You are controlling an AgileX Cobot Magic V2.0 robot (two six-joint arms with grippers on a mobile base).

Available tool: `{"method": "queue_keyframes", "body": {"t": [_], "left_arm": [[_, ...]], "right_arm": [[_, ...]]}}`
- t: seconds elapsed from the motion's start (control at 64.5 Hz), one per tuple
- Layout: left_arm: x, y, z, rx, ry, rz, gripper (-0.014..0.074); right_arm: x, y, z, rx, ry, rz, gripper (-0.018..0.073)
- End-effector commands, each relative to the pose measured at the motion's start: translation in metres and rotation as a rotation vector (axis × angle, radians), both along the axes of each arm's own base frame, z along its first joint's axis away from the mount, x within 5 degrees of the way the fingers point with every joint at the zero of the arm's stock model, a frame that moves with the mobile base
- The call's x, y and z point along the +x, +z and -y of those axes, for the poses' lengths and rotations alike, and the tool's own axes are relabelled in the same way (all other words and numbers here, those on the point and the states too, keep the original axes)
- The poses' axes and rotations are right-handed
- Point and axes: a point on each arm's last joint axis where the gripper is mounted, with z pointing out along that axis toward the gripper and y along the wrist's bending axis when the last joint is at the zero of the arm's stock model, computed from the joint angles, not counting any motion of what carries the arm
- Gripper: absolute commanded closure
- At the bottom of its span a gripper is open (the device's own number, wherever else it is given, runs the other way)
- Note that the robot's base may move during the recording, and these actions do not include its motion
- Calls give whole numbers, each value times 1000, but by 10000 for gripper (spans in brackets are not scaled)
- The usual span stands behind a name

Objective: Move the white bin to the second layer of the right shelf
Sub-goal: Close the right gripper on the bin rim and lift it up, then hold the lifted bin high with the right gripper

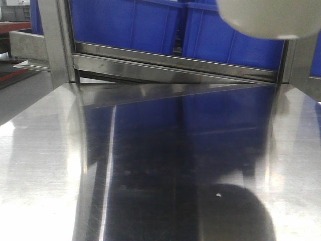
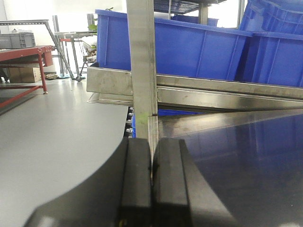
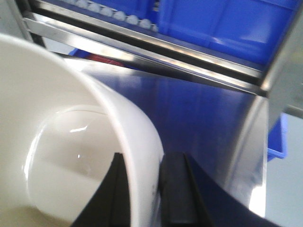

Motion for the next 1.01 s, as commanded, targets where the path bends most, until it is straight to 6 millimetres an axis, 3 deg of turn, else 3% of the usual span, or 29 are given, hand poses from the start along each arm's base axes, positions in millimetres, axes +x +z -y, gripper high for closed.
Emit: {"method": "queue_keyframes", "body": {"t": [0.0, 0.279, 0.992], "left_arm": [[0, -3, -1, -23, 5, 64, 512], [0, -3, -1, -23, 5, 64, 512], [0, -3, -1, -23, 5, 64, 512]], "right_arm": [[-17, 10, 9, 43, -17, 183, 503], [-41, -22, 16, 51, -20, 212, 503], [-42, -24, 16, 49, -20, 205, 503]]}}
